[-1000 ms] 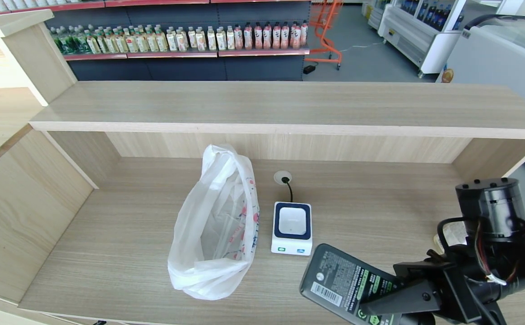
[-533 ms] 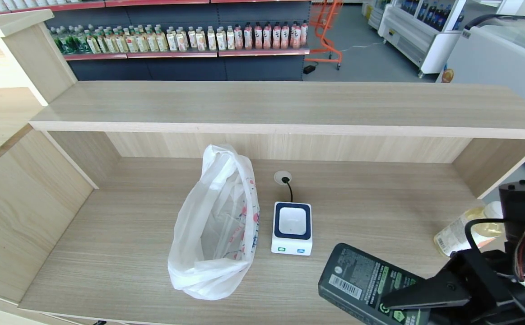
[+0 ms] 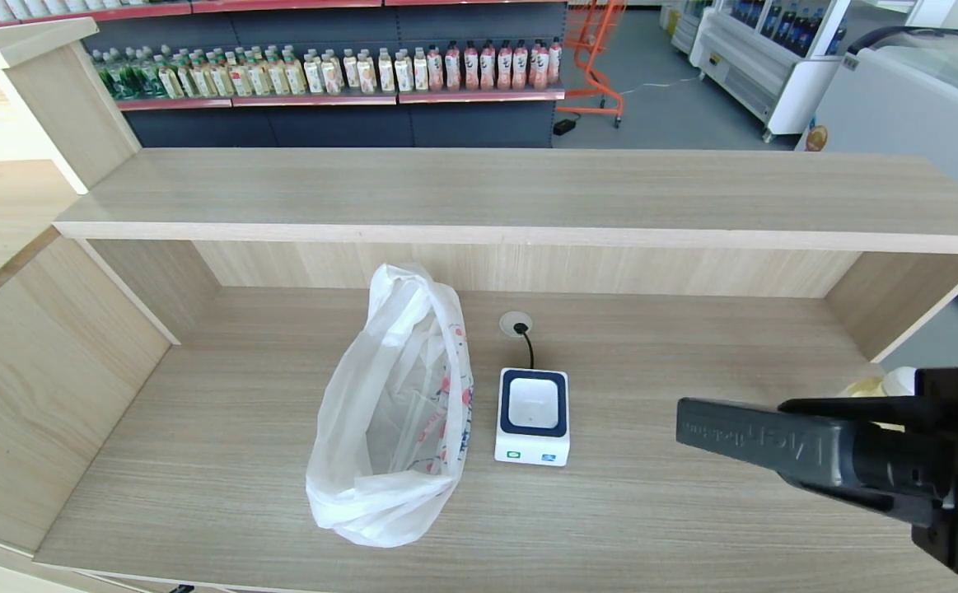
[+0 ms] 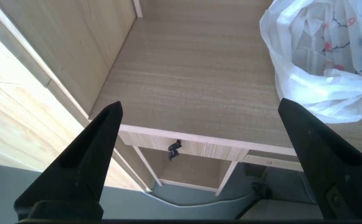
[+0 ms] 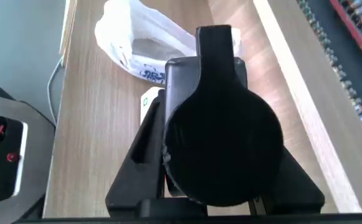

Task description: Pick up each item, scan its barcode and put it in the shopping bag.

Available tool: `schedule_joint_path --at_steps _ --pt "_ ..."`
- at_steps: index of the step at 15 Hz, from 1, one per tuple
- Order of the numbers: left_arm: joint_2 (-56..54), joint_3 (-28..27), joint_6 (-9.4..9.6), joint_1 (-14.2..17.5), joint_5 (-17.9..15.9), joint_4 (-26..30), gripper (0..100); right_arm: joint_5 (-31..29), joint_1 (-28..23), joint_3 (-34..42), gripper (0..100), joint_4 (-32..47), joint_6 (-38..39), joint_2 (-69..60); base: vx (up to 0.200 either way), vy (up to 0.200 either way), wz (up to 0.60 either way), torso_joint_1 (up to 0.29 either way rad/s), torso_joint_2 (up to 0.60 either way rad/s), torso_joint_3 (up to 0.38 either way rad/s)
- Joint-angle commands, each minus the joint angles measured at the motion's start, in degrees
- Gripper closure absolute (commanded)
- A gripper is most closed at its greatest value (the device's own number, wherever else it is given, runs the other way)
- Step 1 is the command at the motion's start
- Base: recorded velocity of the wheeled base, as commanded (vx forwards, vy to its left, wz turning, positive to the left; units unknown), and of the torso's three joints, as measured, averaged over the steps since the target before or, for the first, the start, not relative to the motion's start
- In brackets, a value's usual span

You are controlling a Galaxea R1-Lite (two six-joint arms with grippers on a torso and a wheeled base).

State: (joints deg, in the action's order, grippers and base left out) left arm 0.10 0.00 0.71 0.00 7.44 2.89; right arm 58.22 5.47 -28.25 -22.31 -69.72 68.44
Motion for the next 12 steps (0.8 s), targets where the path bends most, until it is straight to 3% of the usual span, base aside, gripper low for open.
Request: schedule_joint_path --at_steps 1,4,6,8,10,12 --pt "0.0 0.0 0.00 0.0 0.0 0.0 0 -0.7 -5.1 1.3 100 1.2 8.5 -0.5 0.000 0.000 0.00 0.000 0.00 0.000" --pt "0.0 0.0 0.00 0.0 0.0 0.0 0 -0.7 -7.8 1.1 100 3.2 17.0 -0.6 0.000 0.000 0.00 0.000 0.00 0.000" --pt "0.0 0.0 0.00 0.0 0.0 0.0 0 -1.1 -7.1 -2.5 100 3.2 35.7 3.7 0.000 0.000 0.00 0.000 0.00 0.000" --pt "0.0 0.0 0.00 0.0 0.0 0.0 0 -3.4 -2.5 -7.3 100 3.1 58.5 9.3 0.000 0.000 0.00 0.000 0.00 0.000" --pt "0.0 0.0 0.00 0.0 0.0 0.0 0 -15.9 3.5 -13.3 100 1.8 80.7 18.0 0.000 0.000 0.00 0.000 0.00 0.000" --pt "0.0 0.0 0.00 0.0 0.0 0.0 0 -30.3 11.0 -15.4 100 -0.9 96.7 25.4 0.000 0.000 0.00 0.000 0.00 0.000"
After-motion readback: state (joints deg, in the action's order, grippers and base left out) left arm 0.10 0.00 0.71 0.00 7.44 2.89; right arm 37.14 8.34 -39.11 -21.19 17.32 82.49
